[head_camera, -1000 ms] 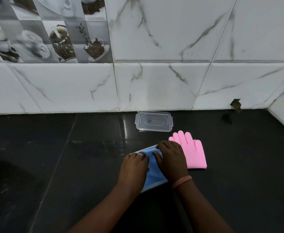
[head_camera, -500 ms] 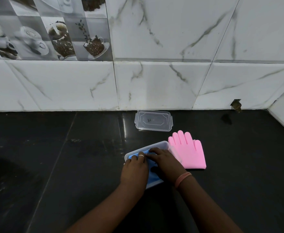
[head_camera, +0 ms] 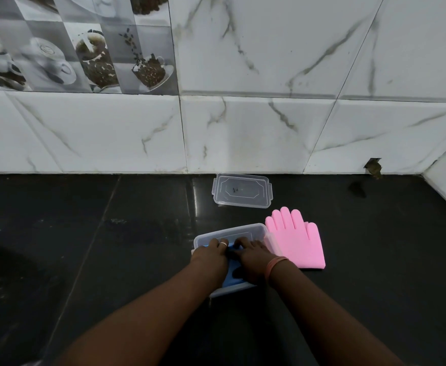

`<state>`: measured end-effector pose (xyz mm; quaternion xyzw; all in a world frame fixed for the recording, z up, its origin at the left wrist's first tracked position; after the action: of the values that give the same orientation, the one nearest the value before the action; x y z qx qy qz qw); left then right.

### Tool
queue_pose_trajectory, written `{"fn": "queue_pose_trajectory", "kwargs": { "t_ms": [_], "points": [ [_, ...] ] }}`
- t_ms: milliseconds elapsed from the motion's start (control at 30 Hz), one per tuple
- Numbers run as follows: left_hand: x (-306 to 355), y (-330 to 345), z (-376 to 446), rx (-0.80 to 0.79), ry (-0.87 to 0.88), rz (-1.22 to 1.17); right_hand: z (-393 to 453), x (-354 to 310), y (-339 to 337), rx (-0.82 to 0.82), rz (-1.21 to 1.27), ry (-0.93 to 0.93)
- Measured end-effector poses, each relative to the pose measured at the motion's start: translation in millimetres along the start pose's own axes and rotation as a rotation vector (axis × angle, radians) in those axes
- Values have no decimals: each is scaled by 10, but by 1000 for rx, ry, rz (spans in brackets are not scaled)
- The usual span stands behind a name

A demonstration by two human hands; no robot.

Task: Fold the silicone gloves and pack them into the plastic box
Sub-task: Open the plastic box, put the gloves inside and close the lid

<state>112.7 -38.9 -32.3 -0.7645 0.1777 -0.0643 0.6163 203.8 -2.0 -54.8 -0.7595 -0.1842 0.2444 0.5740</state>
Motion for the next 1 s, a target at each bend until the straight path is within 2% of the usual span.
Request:
{"fn": "queue_pose_trajectory", "kwargs": {
  "t_ms": [133, 233, 333, 433, 600, 1000],
  "points": [
    [-22, -107, -17, 16, -12, -22, -14, -38, -100, 81, -43, 4],
    [-22, -201, -112, 165, -23, 152, -52, -116, -205, 206, -125, 14],
    [-23, -153, -193, 149, -49, 235, -108, -124, -161, 246, -149, 100],
    [-53, -111, -193, 118, -64, 286, -125, -68, -66, 195, -67, 243],
    [-174, -93, -129, 111, -132, 272, 4, -6, -24, 116, 147, 328],
    [-225, 24, -89, 105, -202, 193, 73, 35, 82, -40, 112, 344]
  ]
}}
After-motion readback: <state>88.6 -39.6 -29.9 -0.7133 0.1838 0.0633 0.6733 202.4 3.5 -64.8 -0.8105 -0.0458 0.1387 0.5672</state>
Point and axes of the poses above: each hand's wrist, its own z-axis towards the middle knuckle, its own y-axis out of the palm, x = y × z, the point moved 7 cm from there along z, towards the middle knuckle, and after that the axes turned 14 degrees about x, right-handed, at the moved point
